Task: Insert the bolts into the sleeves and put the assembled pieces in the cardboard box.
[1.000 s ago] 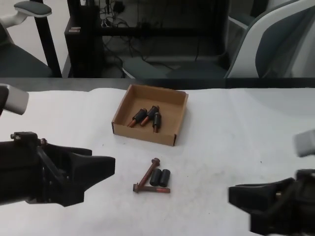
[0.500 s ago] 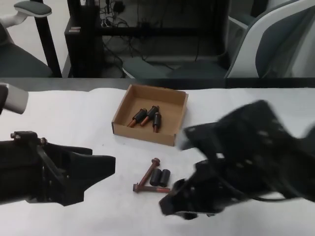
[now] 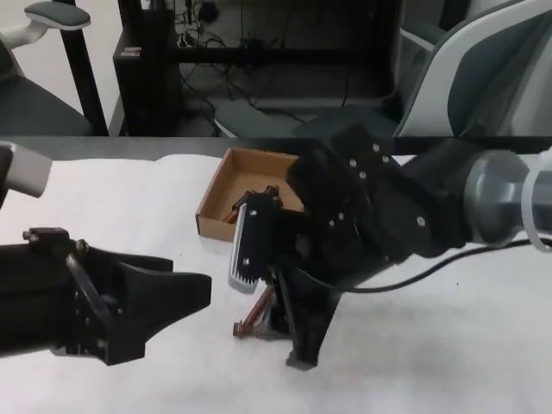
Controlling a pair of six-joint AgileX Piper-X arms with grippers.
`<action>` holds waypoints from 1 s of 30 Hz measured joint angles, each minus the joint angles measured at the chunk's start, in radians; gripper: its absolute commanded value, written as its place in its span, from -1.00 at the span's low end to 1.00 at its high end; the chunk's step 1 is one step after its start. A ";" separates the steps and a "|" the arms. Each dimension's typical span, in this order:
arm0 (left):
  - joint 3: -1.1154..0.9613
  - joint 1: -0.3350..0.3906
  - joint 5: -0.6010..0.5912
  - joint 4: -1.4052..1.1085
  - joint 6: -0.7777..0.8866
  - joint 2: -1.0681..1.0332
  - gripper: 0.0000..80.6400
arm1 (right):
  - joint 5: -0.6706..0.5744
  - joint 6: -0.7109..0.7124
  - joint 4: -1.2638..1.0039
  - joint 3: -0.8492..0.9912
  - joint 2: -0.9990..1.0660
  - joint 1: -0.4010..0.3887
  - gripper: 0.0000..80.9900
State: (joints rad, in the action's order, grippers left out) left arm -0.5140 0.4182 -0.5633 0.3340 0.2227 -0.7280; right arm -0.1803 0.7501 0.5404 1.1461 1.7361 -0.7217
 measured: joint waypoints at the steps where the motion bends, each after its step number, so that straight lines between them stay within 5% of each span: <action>1: 0.000 0.000 0.000 -0.007 0.000 0.000 0.25 | 0.006 0.075 0.000 0.005 0.000 0.000 0.48; 7: 0.000 0.000 0.000 -0.044 0.000 0.000 0.25 | 0.023 0.184 0.000 0.005 0.000 0.000 0.48; 20: 0.000 0.000 0.000 -0.073 0.000 0.000 0.25 | -0.008 0.191 0.000 0.005 0.003 -0.048 0.48; 30: 0.000 0.000 0.000 -0.073 -0.024 0.021 0.25 | 0.027 0.191 0.000 0.008 0.122 -0.062 0.27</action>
State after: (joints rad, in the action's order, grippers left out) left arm -0.5140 0.4182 -0.5633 0.2613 0.1982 -0.7072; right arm -0.1536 0.9414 0.5404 1.1541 1.8577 -0.7837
